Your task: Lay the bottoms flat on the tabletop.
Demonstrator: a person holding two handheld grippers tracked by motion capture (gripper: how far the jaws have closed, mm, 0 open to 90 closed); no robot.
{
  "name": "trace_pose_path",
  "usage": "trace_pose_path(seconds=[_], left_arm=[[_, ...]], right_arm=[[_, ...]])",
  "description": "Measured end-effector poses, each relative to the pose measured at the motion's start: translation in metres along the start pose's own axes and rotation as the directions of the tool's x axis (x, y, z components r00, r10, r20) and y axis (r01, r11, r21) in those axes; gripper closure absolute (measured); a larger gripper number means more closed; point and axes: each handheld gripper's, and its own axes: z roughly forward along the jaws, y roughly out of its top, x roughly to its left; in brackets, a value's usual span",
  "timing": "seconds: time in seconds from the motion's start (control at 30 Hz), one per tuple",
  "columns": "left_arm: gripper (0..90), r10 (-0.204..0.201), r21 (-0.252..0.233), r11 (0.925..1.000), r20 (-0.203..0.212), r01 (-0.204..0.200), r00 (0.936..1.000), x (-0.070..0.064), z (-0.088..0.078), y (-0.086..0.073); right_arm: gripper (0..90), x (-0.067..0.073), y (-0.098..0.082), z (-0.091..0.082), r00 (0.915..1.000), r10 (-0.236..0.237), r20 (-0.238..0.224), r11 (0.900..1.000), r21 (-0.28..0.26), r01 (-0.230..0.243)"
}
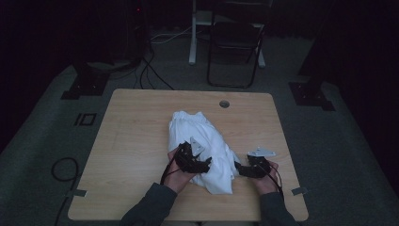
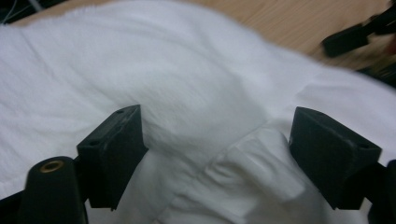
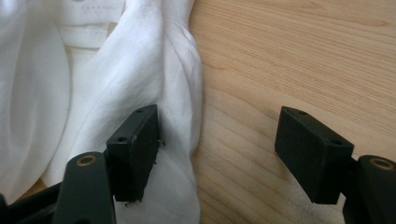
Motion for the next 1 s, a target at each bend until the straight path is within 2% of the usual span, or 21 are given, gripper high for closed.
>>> trace_pose_path(seconds=[0.07,0.1,0.17,0.23,0.37,0.5,0.53,0.57,0.6,0.67,0.73,0.77,0.8,0.83,0.87,0.9,0.97,1.0], left_arm=[[28.5,0.003,0.018,0.9998,-0.032,-0.003,0.9995,0.002,0.004,-0.004],[37.6,0.0,0.023,0.9997,-0.039,0.001,0.9992,0.005,0.004,-0.006],[53.7,-0.024,0.032,0.9992,-0.033,0.025,0.9992,0.011,0.002,-0.008],[64.2,-0.035,0.034,0.9988,-0.035,0.036,0.9988,0.016,-0.002,-0.009],[70.3,-0.044,0.019,0.9988,-0.055,0.045,0.9975,0.029,-0.018,-0.014],[70.6,-0.085,-0.007,0.9964,-0.097,0.085,0.9916,0.051,-0.041,-0.026],[70.3,-0.085,-0.007,0.9964,-0.097,0.085,0.9916,0.051,-0.041,-0.026],[69.7,-0.107,-0.012,0.9943,-0.12,0.106,0.987,0.062,-0.05,-0.033],[69.7,-0.126,-0.016,0.992,-0.139,0.125,0.9822,0.07,-0.057,-0.038],[67.6,-0.171,-0.018,0.9852,-0.186,0.17,0.9677,0.089,-0.071,-0.052],[64.2,-0.227,-0.019,0.9732,-0.234,0.229,0.9452,0.111,-0.085,-0.069],[62.9,-0.29,-0.017,0.9547,-0.278,0.297,0.9157,0.132,-0.098,-0.089],[61.6,-0.29,-0.017,0.9547,-0.278,0.297,0.9157,0.132,-0.098,-0.089],[60.0,-0.313,-0.016,0.946,-0.303,0.324,0.9,0.142,-0.104,-0.099],[57.9,-0.365,-0.03,0.9252,-0.339,0.378,0.867,0.157,-0.119,-0.116],[56.3,-0.365,-0.03,0.9252,-0.339,0.378,0.867,0.157,-0.119,-0.116],[55.8,-0.407,-0.049,0.9066,-0.362,0.419,0.8387,0.169,-0.133,-0.127],[54.0,-0.43,-0.062,0.8951,-0.382,0.441,0.8183,0.174,-0.144,-0.134]], right_arm=[[30.2,0.0,0.0,0.0,1.0,0.0,0.0,1.0,0.001,0.0],[30.3,0.0,0.0,0.0,1.0,0.0,0.0,1.0,0.001,0.0],[30.5,0.0,0.0,0.0,1.0,-0.002,0.001,1.0,0.002,0.002],[34.2,0.0,0.0,0.0,1.0,-0.006,-0.003,1.0,0.001,0.006],[53.0,0.002,0.0,-0.002,0.9991,-0.028,-0.032,1.0,-0.002,0.028],[71.8,0.004,0.002,-0.002,0.9959,-0.047,-0.077,0.999,0.0,0.047],[71.8,0.004,0.002,-0.002,0.9959,-0.047,-0.077,0.999,0.0,0.047],[79.3,0.007,0.003,-0.003,0.9945,-0.065,-0.082,0.998,0.006,0.066],[79.3,0.007,0.003,-0.003,0.9945,-0.065,-0.082,0.998,0.006,0.066],[81.8,0.009,0.003,-0.003,0.9941,-0.078,-0.076,0.997,0.01,0.079],[82.3,0.009,0.003,-0.003,0.9942,-0.072,-0.079,0.997,0.01,0.073],[82.5,0.008,0.003,-0.003,0.9944,-0.071,-0.078,0.997,0.01,0.072],[82.5,0.008,0.003,-0.003,0.9944,-0.071,-0.078,0.997,0.01,0.072],[83.1,0.008,0.004,-0.002,0.9949,-0.07,-0.073,0.997,0.011,0.071],[83.5,0.008,0.004,-0.002,0.995,-0.072,-0.069,0.997,0.01,0.073],[84.0,0.008,0.004,-0.002,0.9952,-0.075,-0.063,0.997,0.012,0.076],[84.4,0.008,0.004,-0.002,0.9955,-0.075,-0.059,0.997,0.012,0.076],[85.3,0.008,0.005,-0.002,0.9959,-0.076,-0.049,0.997,0.014,0.077]])
